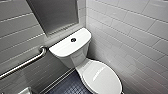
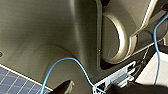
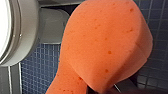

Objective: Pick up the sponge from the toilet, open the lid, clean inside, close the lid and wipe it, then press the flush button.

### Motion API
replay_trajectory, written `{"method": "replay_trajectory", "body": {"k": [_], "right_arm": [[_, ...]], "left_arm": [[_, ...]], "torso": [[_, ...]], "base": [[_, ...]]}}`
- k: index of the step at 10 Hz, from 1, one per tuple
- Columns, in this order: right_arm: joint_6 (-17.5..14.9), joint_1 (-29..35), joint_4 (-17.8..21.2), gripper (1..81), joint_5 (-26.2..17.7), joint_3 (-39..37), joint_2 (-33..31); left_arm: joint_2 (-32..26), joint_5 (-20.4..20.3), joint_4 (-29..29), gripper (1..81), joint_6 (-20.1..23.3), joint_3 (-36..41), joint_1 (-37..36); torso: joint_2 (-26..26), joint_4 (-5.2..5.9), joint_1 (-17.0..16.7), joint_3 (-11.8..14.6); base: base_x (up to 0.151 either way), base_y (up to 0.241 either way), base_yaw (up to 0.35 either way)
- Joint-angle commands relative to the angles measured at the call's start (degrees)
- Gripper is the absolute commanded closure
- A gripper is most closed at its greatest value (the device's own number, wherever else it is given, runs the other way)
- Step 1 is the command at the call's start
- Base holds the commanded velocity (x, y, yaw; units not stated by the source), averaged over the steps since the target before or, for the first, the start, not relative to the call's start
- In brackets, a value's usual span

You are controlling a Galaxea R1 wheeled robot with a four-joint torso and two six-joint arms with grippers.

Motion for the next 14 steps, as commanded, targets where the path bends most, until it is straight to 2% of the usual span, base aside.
{"method": "replay_trajectory", "body": {"k": [1,2,5,8,11,14], "right_arm": [[-4.03,3.39,-2.21,81.1,0.59,18.73,-13.58],[-5.44,6.02,-1.77,81.1,-0.47,21.02,-14.46],[-5.79,15.24,-1.69,81.1,-8.18,24.0,-14.2],[-5.7,28.25,0.69,81.1,-17.61,22.34,-11.39],[-5.35,38.44,1.92,81.1,-27.63,17.59,-4.71],[-5.09,44.77,1.92,81.1,-34.83,9.86,4.08]], "left_arm": [[-0.32,5.42,0.06,1.0,0.58,1.11,1.42],[-0.32,5.33,-0.03,1.0,0.75,1.29,1.42],[-0.32,4.98,-0.03,1.0,0.75,1.38,1.34],[-0.23,4.98,-0.03,1.0,0.67,1.38,1.25],[-0.14,4.89,-0.12,1.0,0.75,1.38,1.25],[-0.23,4.89,-0.12,1.0,0.67,1.29,1.25]], "torso": [[0.0,0.0,0.0,0.0],[0.0,0.0,0.0,0.0],[0.0,0.0,0.0,0.0],[0.0,0.0,0.0,0.0],[0.0,0.0,0.0,0.0],[0.0,0.0,0.0,0.0]], "base": [[0.0,0.0,0.0],[0.0,0.0,0.0],[0.0,0.0,0.0],[0.0,0.0,0.0],[0.0,0.0,0.0],[0.0,0.0,0.0]]}}
